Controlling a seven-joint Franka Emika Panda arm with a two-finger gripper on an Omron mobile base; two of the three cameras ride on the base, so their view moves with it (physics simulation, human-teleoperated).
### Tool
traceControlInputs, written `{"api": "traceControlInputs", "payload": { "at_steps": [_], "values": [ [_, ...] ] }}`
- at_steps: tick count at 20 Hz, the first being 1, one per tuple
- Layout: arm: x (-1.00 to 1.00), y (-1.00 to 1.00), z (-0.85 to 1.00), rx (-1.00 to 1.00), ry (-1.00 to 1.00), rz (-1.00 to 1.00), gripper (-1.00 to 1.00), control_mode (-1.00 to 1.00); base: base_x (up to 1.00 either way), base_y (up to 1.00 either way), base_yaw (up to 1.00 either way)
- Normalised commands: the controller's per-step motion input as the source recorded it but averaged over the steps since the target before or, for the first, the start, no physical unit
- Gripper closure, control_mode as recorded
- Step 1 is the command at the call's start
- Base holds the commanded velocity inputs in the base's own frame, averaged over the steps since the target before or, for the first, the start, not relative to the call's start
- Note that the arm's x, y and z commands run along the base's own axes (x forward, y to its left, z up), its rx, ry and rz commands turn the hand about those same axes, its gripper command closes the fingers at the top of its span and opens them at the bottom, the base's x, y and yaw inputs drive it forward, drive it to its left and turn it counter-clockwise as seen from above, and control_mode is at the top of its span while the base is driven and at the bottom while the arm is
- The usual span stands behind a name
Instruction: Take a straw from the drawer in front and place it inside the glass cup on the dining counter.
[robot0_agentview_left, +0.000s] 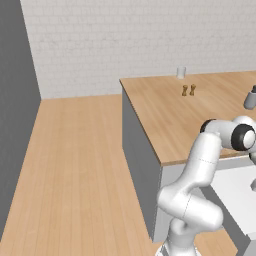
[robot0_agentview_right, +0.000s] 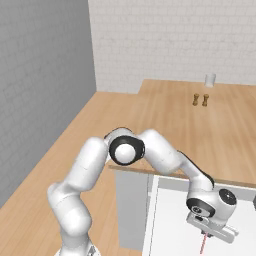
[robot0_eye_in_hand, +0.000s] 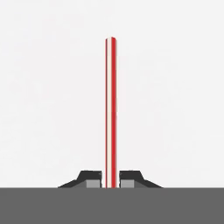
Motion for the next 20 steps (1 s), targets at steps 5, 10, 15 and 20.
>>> {"api": "traceControlInputs", "payload": {
  "at_steps": [5,10,15,20],
  "values": [
    [-0.12,0.47,0.98,0.0,-0.07,0.0,1.0,-1.0,0.0,0.0,0.0],
    [0.13,0.49,1.0,-0.01,-0.16,0.0,1.0,-1.0,0.0,0.0,0.0],
    [0.58,0.93,1.0,-0.17,-0.26,-0.06,1.0,-1.0,0.0,0.0,0.0],
    [0.65,1.0,1.0,-0.24,-0.11,-0.11,1.0,-1.0,0.0,0.0,0.0]
  ]
}}
